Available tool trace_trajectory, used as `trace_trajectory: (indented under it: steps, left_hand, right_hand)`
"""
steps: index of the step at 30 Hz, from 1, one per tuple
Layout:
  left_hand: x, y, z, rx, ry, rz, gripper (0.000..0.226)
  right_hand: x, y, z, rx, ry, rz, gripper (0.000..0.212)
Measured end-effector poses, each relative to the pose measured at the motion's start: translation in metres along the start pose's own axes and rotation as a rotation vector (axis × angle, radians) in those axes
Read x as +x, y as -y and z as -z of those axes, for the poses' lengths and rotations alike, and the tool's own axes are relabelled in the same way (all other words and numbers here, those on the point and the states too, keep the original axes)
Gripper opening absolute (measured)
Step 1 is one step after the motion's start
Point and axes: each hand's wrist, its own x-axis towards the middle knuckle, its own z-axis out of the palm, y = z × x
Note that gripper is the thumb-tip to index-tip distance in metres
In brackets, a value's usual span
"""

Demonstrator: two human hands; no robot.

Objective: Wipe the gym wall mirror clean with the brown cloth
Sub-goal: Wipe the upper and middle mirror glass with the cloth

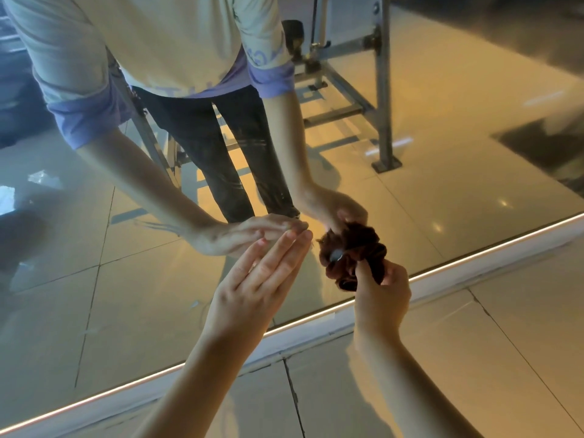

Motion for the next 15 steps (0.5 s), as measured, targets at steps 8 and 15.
trace_trajectory:
  steps: [8, 15]
  left_hand:
    - [-0.005, 0.003, 0.001, 0.026, 0.020, -0.002, 0.056]
    - [-0.005, 0.002, 0.001, 0.002, -0.003, -0.001, 0.050]
  right_hand:
    - [0.001, 0.023, 0.004, 0.063, -0.034, 0.087, 0.012]
    - [-0.020, 0.012, -0.014, 0.078, 0.096, -0.139, 0.018]
